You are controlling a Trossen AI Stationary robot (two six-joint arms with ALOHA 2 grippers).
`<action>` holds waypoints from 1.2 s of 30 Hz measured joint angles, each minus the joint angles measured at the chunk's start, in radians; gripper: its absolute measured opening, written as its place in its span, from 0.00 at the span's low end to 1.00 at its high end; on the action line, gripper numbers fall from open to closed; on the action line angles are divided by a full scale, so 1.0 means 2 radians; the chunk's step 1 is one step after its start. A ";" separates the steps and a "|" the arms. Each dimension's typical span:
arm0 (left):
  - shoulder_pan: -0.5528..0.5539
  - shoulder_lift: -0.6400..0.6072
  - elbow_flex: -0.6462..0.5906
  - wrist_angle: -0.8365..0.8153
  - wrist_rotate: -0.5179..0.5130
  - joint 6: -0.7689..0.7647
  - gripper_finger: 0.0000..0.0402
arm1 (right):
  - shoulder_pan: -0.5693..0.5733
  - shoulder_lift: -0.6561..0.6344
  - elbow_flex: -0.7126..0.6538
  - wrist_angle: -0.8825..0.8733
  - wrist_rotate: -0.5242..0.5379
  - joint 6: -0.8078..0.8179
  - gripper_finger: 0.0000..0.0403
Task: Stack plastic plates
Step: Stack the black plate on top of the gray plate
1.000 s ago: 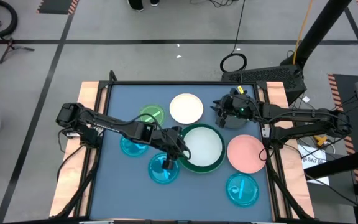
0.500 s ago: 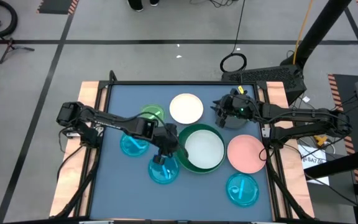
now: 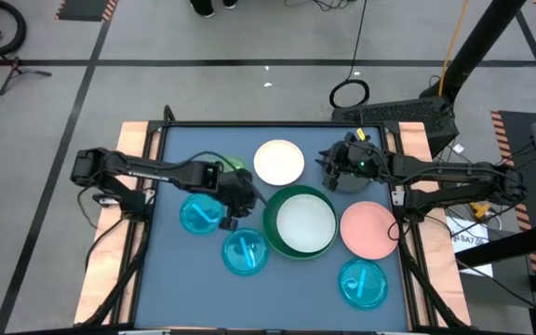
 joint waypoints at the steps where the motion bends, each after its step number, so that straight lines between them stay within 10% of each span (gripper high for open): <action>1: 0.004 -0.012 -0.013 0.005 0.000 -0.002 0.32 | 0.000 0.000 0.000 0.000 0.000 0.002 0.29; 18: 0.067 -0.273 -0.192 0.102 -0.134 -0.055 0.32 | 0.006 0.002 0.000 -0.001 0.000 0.147 0.29; 36: 0.079 -0.320 -0.242 0.033 -0.195 -0.060 0.32 | 0.001 0.159 0.141 -0.038 0.000 0.171 0.29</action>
